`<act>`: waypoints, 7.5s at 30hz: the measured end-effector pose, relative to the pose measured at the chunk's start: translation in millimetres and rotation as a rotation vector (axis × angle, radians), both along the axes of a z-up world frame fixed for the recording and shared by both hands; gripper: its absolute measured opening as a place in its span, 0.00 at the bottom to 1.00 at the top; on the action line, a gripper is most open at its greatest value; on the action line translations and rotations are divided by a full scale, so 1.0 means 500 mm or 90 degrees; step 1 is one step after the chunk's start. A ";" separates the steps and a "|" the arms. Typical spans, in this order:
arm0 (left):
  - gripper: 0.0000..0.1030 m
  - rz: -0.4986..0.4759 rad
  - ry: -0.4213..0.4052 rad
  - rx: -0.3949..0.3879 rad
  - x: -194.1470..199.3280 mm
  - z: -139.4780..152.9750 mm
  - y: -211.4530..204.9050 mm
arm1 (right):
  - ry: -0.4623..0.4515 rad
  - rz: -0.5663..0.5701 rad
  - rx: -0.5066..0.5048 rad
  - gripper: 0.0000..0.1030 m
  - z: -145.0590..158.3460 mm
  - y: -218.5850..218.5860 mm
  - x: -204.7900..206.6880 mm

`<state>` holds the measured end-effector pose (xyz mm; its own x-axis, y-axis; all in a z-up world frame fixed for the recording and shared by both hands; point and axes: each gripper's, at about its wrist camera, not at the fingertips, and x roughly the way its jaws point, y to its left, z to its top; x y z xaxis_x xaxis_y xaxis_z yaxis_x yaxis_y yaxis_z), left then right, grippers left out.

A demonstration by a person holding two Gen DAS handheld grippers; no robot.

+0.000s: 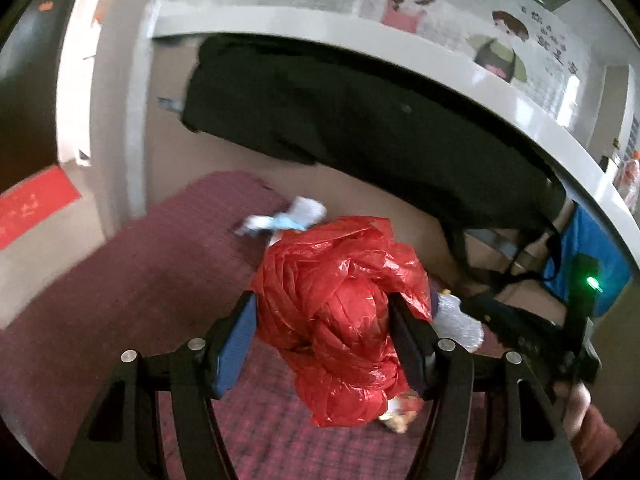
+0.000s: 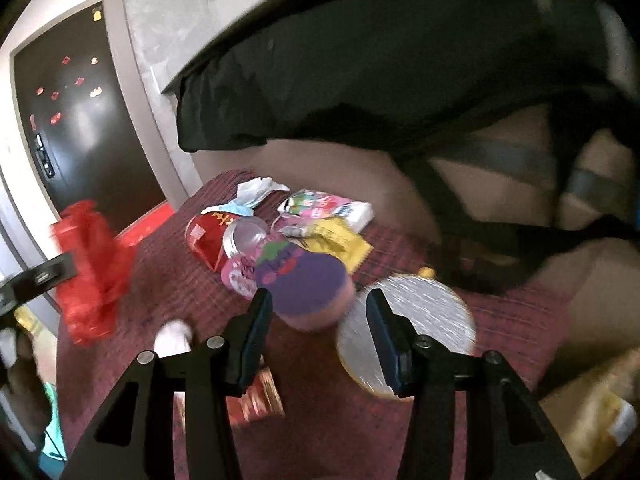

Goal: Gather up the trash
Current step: 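Move both grippers back to the bed and grasp the red plastic bag with the left gripper, then hold the red bag in the left gripper while the right gripper grasps the purple eggplant sponge, then carry the red bag with the left gripper while the right gripper carries the sponge to the bin, then release the red bag into the bin with the left gripper while the right gripper releases the sponge, then move both grippers back toward the remaining trash on the bed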

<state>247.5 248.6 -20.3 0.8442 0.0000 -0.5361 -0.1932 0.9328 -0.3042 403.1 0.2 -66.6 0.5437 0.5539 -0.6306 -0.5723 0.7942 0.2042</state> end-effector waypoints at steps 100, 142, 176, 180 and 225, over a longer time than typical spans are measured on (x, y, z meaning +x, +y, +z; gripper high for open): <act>0.64 0.035 0.064 -0.041 -0.018 -0.063 0.131 | 0.020 0.024 -0.087 0.28 -0.024 0.207 -0.059; 0.63 -0.291 -0.093 0.143 0.049 0.133 -0.681 | -0.205 -0.302 -0.010 0.28 0.216 -0.580 -0.263; 0.64 -0.403 -0.001 0.064 0.178 0.009 -0.815 | -0.110 -0.349 -0.009 0.28 0.104 -0.700 -0.200; 0.69 -0.466 0.046 0.022 0.213 -0.013 -0.816 | -0.099 -0.343 -0.005 0.38 0.087 -0.705 -0.190; 0.69 -0.069 0.109 -0.055 0.041 -0.103 -0.090 | -0.053 -0.038 0.007 0.43 0.059 -0.127 -0.153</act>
